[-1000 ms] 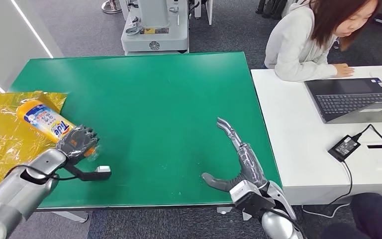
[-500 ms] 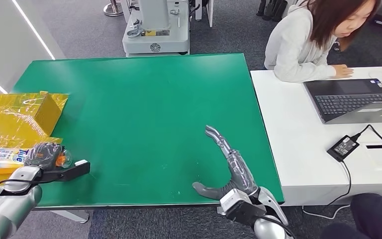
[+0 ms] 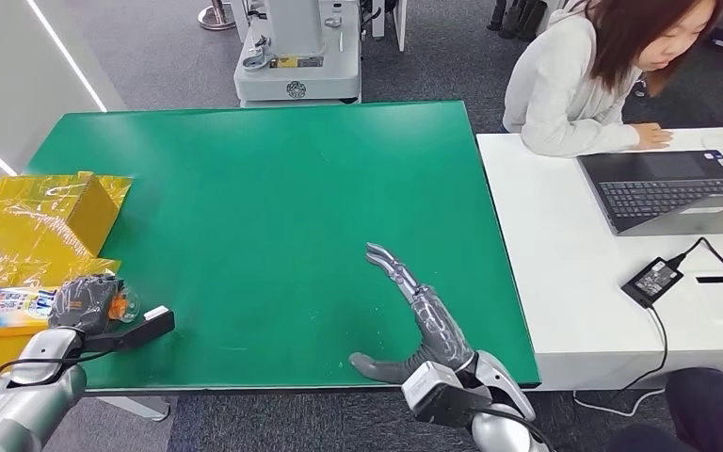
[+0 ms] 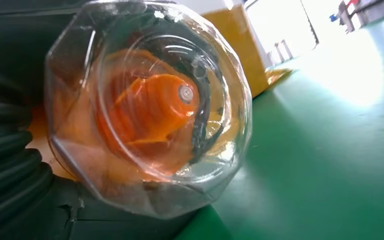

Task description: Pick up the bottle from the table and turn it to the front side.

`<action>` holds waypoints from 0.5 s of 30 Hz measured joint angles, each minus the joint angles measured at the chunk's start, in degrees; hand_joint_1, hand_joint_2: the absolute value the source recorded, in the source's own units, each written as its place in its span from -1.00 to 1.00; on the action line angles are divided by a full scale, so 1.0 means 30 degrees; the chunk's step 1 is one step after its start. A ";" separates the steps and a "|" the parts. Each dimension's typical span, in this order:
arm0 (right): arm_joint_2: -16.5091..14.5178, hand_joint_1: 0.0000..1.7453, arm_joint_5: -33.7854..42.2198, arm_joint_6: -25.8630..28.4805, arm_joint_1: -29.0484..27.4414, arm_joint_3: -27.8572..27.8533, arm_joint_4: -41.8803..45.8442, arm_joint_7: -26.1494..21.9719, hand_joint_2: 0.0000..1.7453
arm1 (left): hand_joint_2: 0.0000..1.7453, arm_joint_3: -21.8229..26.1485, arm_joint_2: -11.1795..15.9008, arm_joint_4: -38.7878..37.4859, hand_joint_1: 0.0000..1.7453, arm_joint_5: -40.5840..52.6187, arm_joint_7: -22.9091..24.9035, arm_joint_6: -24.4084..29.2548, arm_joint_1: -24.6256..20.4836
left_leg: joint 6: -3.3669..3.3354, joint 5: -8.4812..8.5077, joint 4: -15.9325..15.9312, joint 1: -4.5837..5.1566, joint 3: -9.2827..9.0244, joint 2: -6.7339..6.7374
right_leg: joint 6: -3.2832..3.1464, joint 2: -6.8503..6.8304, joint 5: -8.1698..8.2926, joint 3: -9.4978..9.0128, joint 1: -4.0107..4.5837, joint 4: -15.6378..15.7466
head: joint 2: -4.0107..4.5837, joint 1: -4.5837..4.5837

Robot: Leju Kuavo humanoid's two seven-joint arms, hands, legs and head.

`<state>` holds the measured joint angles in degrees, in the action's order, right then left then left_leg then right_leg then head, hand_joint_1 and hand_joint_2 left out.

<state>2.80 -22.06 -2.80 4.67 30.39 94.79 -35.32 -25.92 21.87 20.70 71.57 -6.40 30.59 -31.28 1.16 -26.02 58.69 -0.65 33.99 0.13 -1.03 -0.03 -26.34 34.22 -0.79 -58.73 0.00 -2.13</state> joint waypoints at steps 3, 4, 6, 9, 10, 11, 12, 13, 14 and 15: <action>0.0000 -1.00 0.0000 -0.0091 0.0231 0.0029 -0.0167 -0.0035 1.00 | 1.00 0.0267 -0.0193 0.0000 1.00 0.0379 -0.0209 0.1188 0.0317 | -0.0001 0.0001 0.0000 0.0003 0.0003 -0.0021 | 0.0001 -0.0025 -0.0001 -0.0007 -0.0004 0.0002 | 0.0000 0.0004; 0.0000 -1.00 0.0002 -0.0124 0.0319 0.0047 -0.0222 -0.0031 1.00 | 1.00 0.0338 -0.0255 0.0000 1.00 0.0453 -0.0271 0.1510 0.0415 | -0.0002 0.0002 0.0000 0.0004 0.0002 -0.0025 | 0.0001 -0.0032 -0.0001 -0.0010 -0.0005 0.0003 | 0.0000 0.0004; 0.0000 -1.00 0.0016 -0.0180 0.0492 0.0106 -0.0326 -0.0020 1.00 | 1.00 0.0479 -0.0351 0.0000 1.00 0.0590 -0.0427 0.2037 0.0577 | -0.0003 0.0003 0.0001 0.0004 -0.0002 -0.0031 | 0.0001 -0.0043 0.0000 -0.0015 -0.0007 0.0003 | 0.0000 0.0000; 0.0000 -1.00 0.0046 -0.0209 0.0724 0.0193 -0.0468 0.0007 1.00 | 1.00 0.0719 -0.0503 0.0004 1.00 0.0929 -0.0577 0.2862 0.0817 | -0.0009 0.0008 0.0001 0.0004 -0.0004 -0.0037 | 0.0001 -0.0053 0.0000 -0.0017 -0.0008 0.0003 | 0.0000 0.0000; 0.0000 -1.00 0.0046 -0.0209 0.0781 0.0219 -0.0510 0.0017 1.00 | 1.00 0.0768 -0.0548 0.0011 0.98 0.1071 -0.0559 0.3047 0.0889 | -0.0011 0.0010 0.0001 0.0004 -0.0003 -0.0040 | 0.0001 -0.0057 0.0000 -0.0018 -0.0008 0.0003 | 0.0000 0.0002; 0.0000 -1.00 0.0044 -0.0209 0.0828 0.0250 -0.0552 0.0024 1.00 | 1.00 0.0824 -0.0590 0.0040 0.88 0.1248 -0.0524 0.3168 0.0969 | -0.0010 0.0010 0.0001 0.0004 -0.0004 -0.0041 | 0.0001 -0.0059 0.0000 -0.0019 -0.0008 0.0003 | 0.0000 0.0002; 0.0000 -1.00 0.0044 -0.0209 0.0863 0.0284 -0.0597 0.0029 1.00 | 1.00 0.0924 -0.0628 0.0151 0.67 0.1466 -0.0482 0.3235 0.1080 | -0.0010 0.0010 0.0001 0.0005 -0.0005 -0.0041 | 0.0001 -0.0058 0.0000 -0.0020 -0.0008 0.0003 | 0.0000 0.0000; 0.0000 -1.00 0.0044 -0.0207 0.0882 0.0313 -0.0650 0.0031 1.00 | 1.00 0.1087 -0.0670 0.0329 0.46 0.1681 -0.0451 0.3280 0.1238 | -0.0010 0.0010 0.0001 0.0005 -0.0006 -0.0040 | 0.0001 -0.0056 0.0000 -0.0020 -0.0008 0.0003 | 0.0000 -0.0002; 0.0000 -1.00 0.0049 -0.0198 0.0886 0.0333 -0.0706 0.0026 1.00 | 1.00 0.1320 -0.0726 0.0560 0.27 0.1866 -0.0441 0.3321 0.1431 | -0.0010 0.0009 0.0001 0.0005 -0.0007 -0.0038 | 0.0001 -0.0054 -0.0001 -0.0018 -0.0008 0.0003 | 0.0000 -0.0002; 0.0000 -1.00 0.0055 -0.0184 0.0876 0.0346 -0.0765 0.0011 1.00 | 1.00 0.1596 -0.0796 0.0802 0.16 0.2012 -0.0441 0.3353 0.1638 | -0.0010 0.0009 0.0001 0.0005 -0.0007 -0.0038 | 0.0001 -0.0054 -0.0001 -0.0016 -0.0008 0.0004 | 0.0000 -0.0002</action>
<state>2.80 -21.90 -3.36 7.30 31.43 92.49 -35.29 -21.13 19.48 23.11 77.61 -7.72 40.65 -26.37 1.13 -26.00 58.69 -0.64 33.96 0.01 -1.02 -0.19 -26.34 34.17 -0.81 -58.72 0.00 -2.13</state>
